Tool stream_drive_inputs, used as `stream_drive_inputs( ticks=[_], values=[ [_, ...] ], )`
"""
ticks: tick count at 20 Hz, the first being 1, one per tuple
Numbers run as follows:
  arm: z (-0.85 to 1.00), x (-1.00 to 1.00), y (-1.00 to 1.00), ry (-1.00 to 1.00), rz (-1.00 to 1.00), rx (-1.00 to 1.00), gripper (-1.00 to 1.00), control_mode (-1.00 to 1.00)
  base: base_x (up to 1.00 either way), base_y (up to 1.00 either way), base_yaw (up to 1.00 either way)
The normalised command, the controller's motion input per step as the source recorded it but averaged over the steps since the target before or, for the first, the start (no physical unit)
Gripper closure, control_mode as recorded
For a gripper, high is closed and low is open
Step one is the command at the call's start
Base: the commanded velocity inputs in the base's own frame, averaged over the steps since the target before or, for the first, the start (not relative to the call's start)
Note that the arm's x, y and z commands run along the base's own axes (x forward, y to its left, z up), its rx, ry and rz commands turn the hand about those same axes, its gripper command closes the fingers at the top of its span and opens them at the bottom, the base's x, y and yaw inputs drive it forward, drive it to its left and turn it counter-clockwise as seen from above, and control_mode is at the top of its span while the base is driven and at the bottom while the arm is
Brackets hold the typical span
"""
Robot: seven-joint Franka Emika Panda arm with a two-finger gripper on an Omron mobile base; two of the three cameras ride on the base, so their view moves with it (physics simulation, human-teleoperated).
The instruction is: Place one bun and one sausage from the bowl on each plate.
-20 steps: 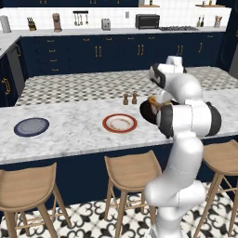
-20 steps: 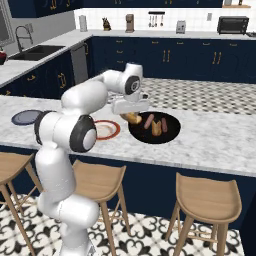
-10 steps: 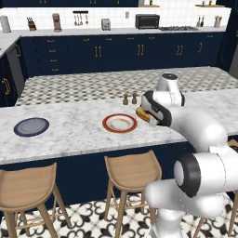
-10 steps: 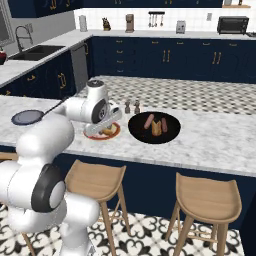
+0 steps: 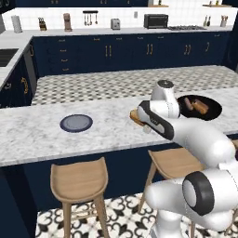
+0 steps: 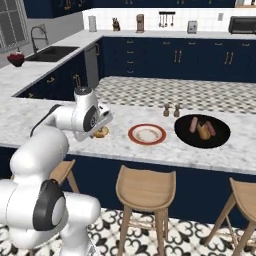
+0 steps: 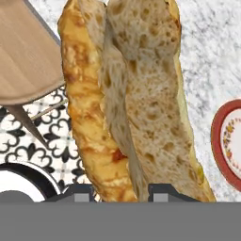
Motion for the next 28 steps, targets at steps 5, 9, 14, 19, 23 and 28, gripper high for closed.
stream_drive_inputs(
  ticks=[5,9,14,19,23,28],
  values=[
    [0.00,0.00,0.00,0.00,0.00,0.00,1.00,1.00,0.46,0.93,-0.25],
    [0.00,0.20,0.25,0.01,-0.05,0.00,1.00,-1.00,0.56,0.74,-0.16],
    [-0.03,0.91,1.00,0.16,-0.14,0.00,1.00,-1.00,0.00,0.00,0.00],
    [-0.26,0.92,0.92,0.15,-0.03,0.01,1.00,-1.00,0.00,0.00,0.00],
    [-0.34,0.74,0.67,-0.02,-0.03,-0.01,1.00,-1.00,0.00,0.00,0.00],
    [-0.43,0.71,0.36,-0.06,-0.06,0.00,1.00,-1.00,0.00,0.00,0.00]
  ],
)
